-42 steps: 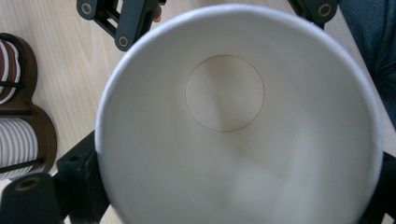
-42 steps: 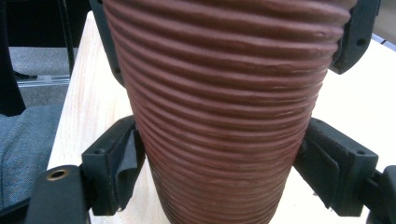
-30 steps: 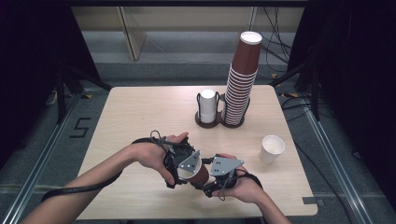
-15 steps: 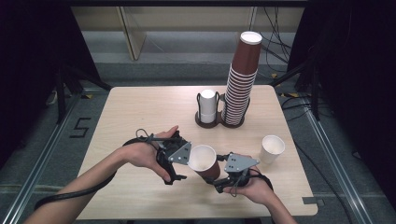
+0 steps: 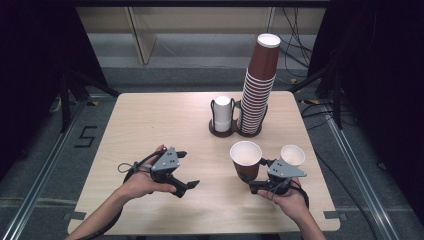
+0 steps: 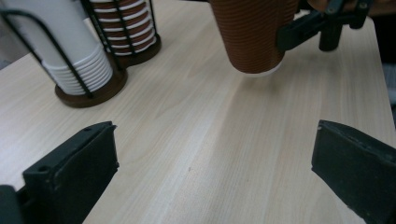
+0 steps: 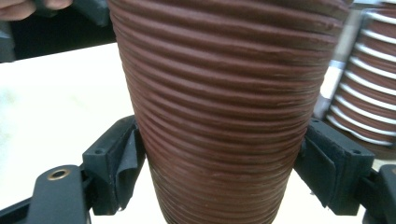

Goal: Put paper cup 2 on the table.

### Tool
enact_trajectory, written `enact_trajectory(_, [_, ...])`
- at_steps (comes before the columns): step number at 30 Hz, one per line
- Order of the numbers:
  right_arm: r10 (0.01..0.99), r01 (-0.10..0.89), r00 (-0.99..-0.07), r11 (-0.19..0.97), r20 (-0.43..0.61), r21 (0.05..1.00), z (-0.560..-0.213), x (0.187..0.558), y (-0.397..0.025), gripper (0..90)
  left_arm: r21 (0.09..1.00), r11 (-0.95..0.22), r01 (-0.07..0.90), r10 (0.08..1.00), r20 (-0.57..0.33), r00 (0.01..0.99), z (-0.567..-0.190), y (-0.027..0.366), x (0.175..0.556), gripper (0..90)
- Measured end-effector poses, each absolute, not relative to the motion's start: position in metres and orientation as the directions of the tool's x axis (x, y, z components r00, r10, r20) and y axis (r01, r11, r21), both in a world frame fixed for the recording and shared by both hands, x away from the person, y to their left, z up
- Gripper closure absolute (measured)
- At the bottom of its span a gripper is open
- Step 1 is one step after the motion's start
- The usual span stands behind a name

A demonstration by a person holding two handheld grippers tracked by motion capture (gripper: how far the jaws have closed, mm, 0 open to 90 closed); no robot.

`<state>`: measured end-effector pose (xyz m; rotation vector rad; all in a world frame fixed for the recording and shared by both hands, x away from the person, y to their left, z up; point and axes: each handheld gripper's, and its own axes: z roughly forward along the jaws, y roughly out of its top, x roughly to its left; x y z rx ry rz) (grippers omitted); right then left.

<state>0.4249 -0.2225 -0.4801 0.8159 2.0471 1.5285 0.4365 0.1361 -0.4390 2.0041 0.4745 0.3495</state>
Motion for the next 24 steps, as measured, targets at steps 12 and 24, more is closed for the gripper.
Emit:
enact_trajectory(12, [0.793, 0.252, -0.609, 0.165, 0.024, 0.954, -0.482, 0.428, -0.234, 20.7, 0.932, -0.193, 0.307, 0.653, -0.111, 0.749, -0.467, 0.159, 0.425, 0.0])
enact_trajectory(24, [0.852, 0.232, -0.523, 0.163, -0.018, 0.959, -0.484, 0.43, -0.238, 20.6, 0.933, -0.133, 0.334, 0.704, -0.149, 0.694, -0.472, 0.162, 0.428, 0.0])
